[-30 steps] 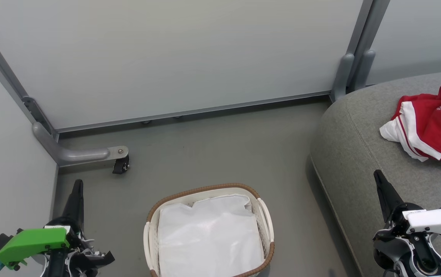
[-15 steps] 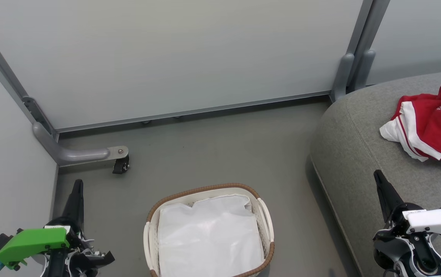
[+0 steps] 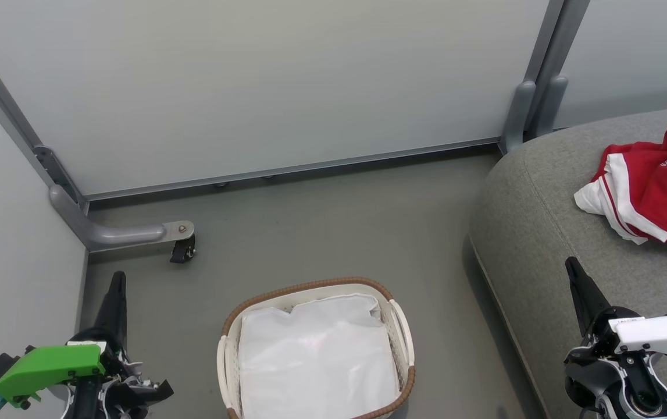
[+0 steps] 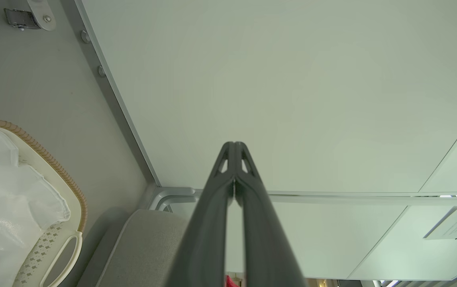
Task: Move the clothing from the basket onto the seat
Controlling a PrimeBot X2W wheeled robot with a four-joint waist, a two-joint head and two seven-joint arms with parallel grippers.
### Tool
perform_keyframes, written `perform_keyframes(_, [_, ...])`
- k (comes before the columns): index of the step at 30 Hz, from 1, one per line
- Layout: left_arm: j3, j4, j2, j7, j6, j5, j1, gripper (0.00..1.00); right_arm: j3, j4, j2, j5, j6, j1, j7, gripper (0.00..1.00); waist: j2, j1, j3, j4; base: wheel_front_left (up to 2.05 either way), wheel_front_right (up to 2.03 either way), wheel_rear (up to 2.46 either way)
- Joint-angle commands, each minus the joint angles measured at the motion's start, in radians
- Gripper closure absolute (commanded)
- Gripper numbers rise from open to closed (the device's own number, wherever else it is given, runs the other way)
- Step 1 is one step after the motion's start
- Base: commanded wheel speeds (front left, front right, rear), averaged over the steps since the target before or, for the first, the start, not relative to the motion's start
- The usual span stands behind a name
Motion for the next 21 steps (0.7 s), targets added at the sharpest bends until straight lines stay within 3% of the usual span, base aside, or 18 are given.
perform_keyframes(1, [0.002,-0.002,0.007,0.005,-0.006,-0.003,-0.01,1.0,-0.002,-0.003,-0.006,0.003,0.0,0.011,0.001,1.0,0.0,0.0,0.0,0.0,0.0,0.0,0.0])
perform_keyframes(21, [0.002,-0.002,0.007,0.005,-0.006,-0.003,-0.01,1.0,-0.002,-0.003,-0.006,0.003,0.0,0.011,0.001,1.0,0.0,0.0,0.0,0.0,0.0,0.0,0.0])
